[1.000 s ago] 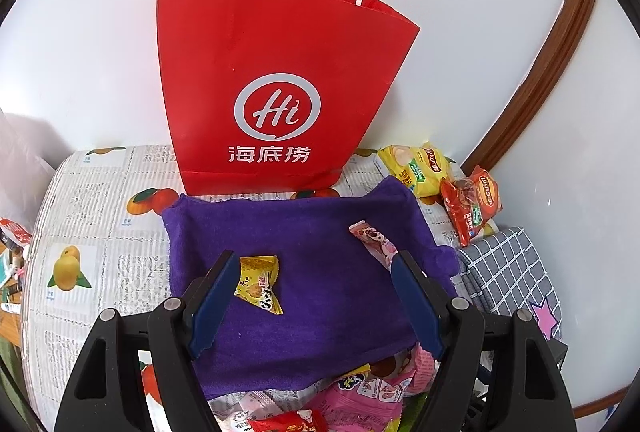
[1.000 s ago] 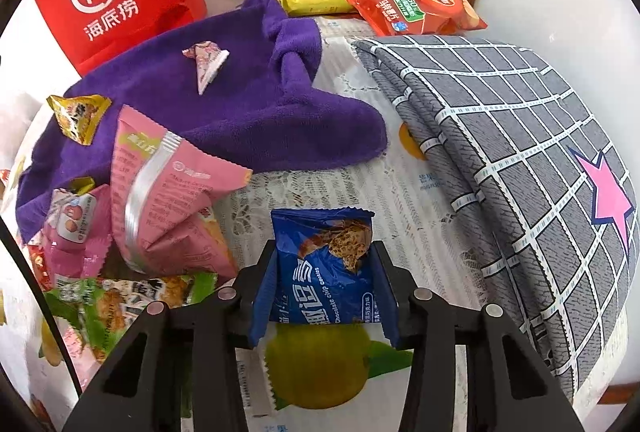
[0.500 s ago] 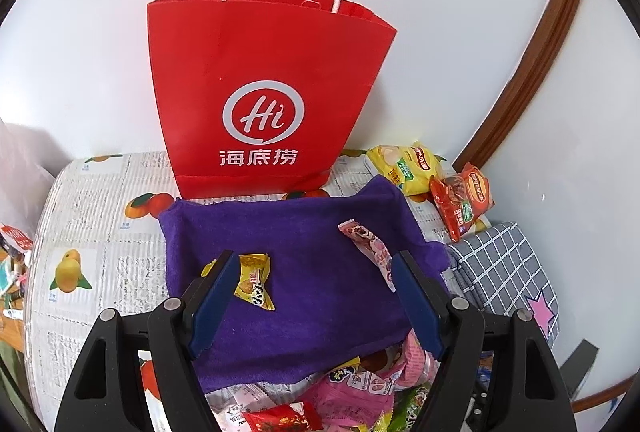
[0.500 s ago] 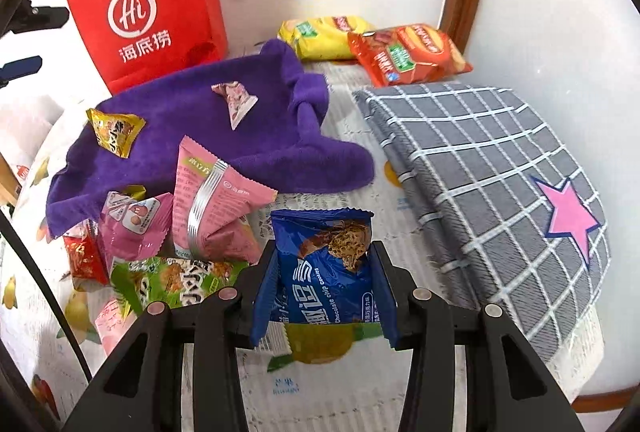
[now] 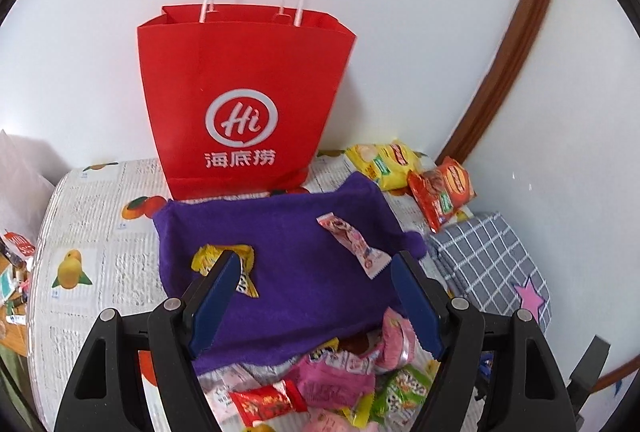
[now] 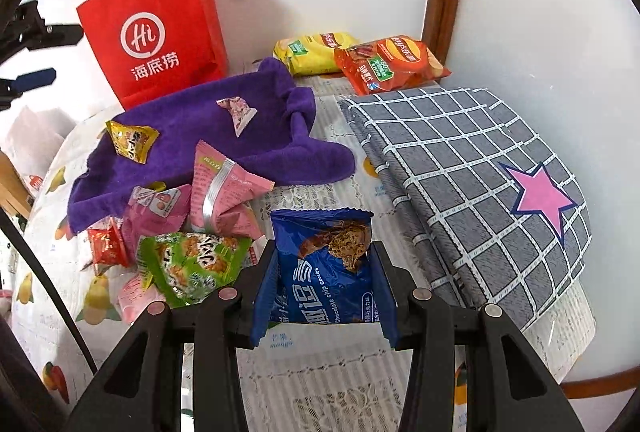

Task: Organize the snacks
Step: 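Reach the left tool to the red candy packet and grasp it while the right tool holds the blue packet, then carry the red packet in the left tool and blue packet in the right tool over the towel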

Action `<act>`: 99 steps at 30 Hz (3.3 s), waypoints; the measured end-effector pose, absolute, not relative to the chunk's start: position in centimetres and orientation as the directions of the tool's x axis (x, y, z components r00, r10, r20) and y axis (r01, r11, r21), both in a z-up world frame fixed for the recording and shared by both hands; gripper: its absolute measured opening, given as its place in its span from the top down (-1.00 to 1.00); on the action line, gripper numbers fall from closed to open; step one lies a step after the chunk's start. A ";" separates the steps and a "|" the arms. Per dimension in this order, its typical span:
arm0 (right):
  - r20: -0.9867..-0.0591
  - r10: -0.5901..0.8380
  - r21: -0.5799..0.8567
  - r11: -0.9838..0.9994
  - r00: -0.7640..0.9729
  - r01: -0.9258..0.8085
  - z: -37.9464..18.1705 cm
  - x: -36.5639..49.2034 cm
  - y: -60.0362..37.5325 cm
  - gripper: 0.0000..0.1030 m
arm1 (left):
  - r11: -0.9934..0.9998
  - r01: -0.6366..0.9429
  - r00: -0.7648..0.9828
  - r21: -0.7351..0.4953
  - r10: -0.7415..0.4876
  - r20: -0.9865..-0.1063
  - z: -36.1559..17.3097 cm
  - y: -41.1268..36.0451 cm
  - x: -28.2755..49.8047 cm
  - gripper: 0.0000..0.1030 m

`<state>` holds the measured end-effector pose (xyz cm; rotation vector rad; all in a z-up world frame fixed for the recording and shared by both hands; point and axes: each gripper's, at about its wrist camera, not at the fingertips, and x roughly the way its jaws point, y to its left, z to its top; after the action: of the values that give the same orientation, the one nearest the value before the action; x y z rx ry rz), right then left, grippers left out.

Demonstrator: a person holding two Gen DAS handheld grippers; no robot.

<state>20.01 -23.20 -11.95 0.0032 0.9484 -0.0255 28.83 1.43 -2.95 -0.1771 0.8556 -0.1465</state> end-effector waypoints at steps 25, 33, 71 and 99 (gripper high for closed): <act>-0.791 0.050 0.054 0.998 0.609 -0.011 -9.8 14.9 -21.6 0.16 | 0.989 -0.001 0.562 -0.148 -0.122 -0.818 -7.9 4.2 21.3 -0.48; -0.790 0.073 0.085 0.996 0.609 -0.010 -10.2 14.1 -21.0 0.16 | 0.982 -0.050 0.545 -0.183 -0.127 -0.829 -9.5 7.3 19.7 -0.48; -0.857 0.141 0.127 0.990 0.495 -0.062 -17.1 14.9 -22.6 0.16 | 0.981 -0.148 0.402 -0.126 -0.056 -0.914 -20.1 1.7 23.2 -0.26; -0.804 0.184 0.167 0.983 0.565 -0.082 -12.2 11.6 -21.8 0.15 | 0.956 -0.085 0.465 -0.281 -0.211 -0.860 -15.2 5.3 15.9 0.56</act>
<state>11.63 -21.77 -12.24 0.1150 0.9580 0.1564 15.90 5.26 -15.20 -0.3028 1.0888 -0.0787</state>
